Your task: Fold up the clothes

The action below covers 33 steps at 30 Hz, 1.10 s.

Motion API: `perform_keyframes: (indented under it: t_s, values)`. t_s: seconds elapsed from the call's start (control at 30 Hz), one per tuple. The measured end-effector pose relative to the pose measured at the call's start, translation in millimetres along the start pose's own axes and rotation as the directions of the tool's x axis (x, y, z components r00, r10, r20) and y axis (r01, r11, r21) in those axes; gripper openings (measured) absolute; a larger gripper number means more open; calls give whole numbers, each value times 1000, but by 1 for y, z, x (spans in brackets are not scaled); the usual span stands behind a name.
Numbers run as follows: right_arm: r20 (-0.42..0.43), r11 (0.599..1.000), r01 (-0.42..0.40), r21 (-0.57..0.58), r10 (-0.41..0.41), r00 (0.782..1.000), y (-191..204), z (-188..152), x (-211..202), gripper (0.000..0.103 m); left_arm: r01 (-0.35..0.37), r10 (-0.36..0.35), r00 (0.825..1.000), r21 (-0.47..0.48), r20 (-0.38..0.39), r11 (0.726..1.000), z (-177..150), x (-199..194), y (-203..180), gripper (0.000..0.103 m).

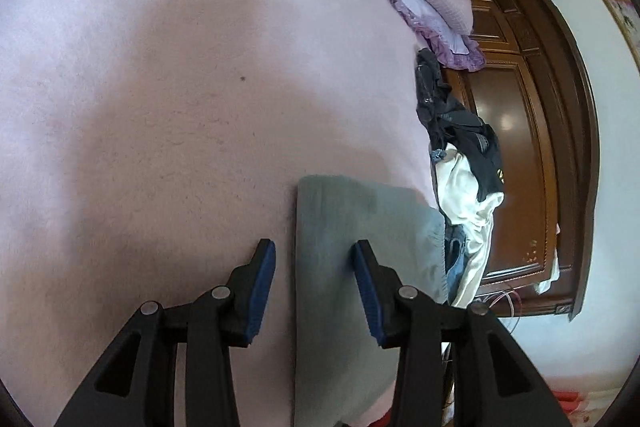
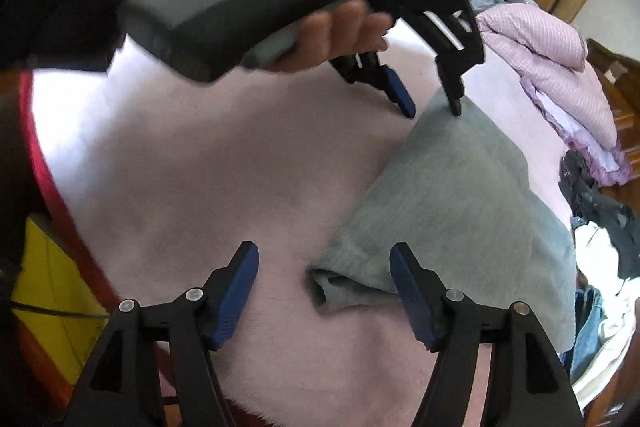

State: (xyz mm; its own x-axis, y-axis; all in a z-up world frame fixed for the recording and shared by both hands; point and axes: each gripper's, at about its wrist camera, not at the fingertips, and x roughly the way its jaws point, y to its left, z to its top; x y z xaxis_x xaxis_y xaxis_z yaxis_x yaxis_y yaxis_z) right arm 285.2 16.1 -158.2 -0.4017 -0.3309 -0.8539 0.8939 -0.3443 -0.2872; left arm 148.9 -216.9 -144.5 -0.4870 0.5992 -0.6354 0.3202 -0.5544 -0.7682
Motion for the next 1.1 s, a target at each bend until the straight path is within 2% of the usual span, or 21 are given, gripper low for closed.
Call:
perform_keyframes:
  t_s: [0.07,0.1,0.17,0.3,0.33,0.37,0.4,0.43,0.47,0.5,0.53,0.63,0.67,0.77,0.87,0.93,1.07,1.1]
  values:
    - [-18,1000,11,1,-11,1000,-1,1,7,68,36,-36,999,-18,-7,999,4,5,2,45]
    - [-17,1000,12,2,-12,1000,-1,3,8,68,70,-71,997,-30,-14,997,7,8,2,54]
    - [-15,1000,14,3,-14,1000,-3,5,11,68,117,-118,993,-42,-24,992,11,12,0,59]
    - [-12,1000,19,6,-19,1000,-5,11,15,67,109,-109,993,-22,-42,994,12,15,-4,55]
    - [-11,1000,20,7,-20,1000,-6,12,16,66,106,-106,993,-16,-47,994,12,16,-5,51]
    - [-10,1000,21,7,-21,1000,-7,13,17,65,103,-103,993,-10,-51,995,12,17,-6,39]
    - [-10,1000,22,8,-22,1000,-7,14,18,59,100,-100,993,-5,-55,995,12,18,-7,31]
    - [-9,1000,23,9,-23,1000,-8,16,19,55,97,-97,994,1,-60,995,12,18,-8,29]
    - [-6,999,33,31,-32,999,-14,17,18,35,94,-93,994,7,-64,996,12,19,-9,27]
    - [-4,998,43,55,-43,999,-20,19,17,19,91,-90,994,13,-68,996,12,20,-10,26]
    - [-2,996,21,85,-21,1000,-28,19,17,19,88,-87,994,18,-72,996,12,21,-11,26]
    - [22,953,-129,275,128,992,-63,18,18,18,80,-77,993,36,-85,996,13,23,-14,26]
    - [66,913,-205,352,194,979,-78,15,16,17,77,-74,993,41,-89,996,13,24,-15,25]
    - [150,801,-337,494,304,941,-109,5,13,17,78,-74,993,38,-93,996,12,24,-17,25]
    - [181,747,-380,546,338,924,-122,3,12,16,80,-76,993,40,-91,996,12,23,-19,24]
    - [173,767,-367,526,327,929,-121,9,9,16,84,-81,992,27,-92,996,13,23,-18,24]
    - [132,868,-284,408,252,959,-95,23,-5,16,82,-79,993,26,-90,996,12,20,-19,24]
    - [132,869,-285,405,253,958,-95,25,-5,16,79,-77,993,28,-90,996,12,19,-20,24]
